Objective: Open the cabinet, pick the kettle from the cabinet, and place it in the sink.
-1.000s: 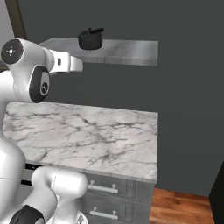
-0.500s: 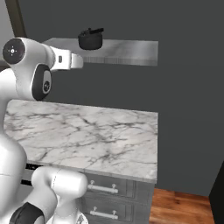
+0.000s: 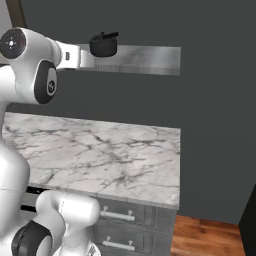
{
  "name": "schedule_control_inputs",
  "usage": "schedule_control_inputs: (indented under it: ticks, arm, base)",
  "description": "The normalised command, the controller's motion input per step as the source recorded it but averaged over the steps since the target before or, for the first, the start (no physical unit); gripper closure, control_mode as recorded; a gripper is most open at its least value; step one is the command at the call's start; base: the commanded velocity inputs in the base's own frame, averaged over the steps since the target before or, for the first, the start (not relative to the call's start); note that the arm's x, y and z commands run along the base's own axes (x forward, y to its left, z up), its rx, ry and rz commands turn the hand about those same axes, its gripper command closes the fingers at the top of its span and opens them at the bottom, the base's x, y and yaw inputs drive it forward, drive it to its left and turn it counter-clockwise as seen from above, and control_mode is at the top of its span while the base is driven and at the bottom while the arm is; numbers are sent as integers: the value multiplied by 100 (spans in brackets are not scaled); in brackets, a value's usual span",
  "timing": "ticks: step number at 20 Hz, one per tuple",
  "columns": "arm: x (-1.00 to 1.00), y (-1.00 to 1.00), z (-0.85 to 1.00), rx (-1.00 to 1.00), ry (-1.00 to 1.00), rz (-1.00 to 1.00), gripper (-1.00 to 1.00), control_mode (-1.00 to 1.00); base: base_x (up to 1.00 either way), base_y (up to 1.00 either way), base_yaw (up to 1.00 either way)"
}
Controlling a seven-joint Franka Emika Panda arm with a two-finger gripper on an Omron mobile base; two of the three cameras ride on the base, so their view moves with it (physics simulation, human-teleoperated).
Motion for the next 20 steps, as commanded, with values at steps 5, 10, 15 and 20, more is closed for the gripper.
schedule_control_inputs:
  ticks: [5, 10, 15, 20]
  arm:
    - [4, 1, 27, -1, 0, 0, -100, -100]
    - [2, 0, 23, 0, 0, 0, -100, -100]
    - [4, 0, 21, 0, 0, 0, -100, -100]
    - [16, -1, 8, 0, 0, 0, -100, -100]
  base:
    - [0, 0, 0]
    - [0, 0, 0]
    - [0, 0, 0]
    - [0, 0, 0]
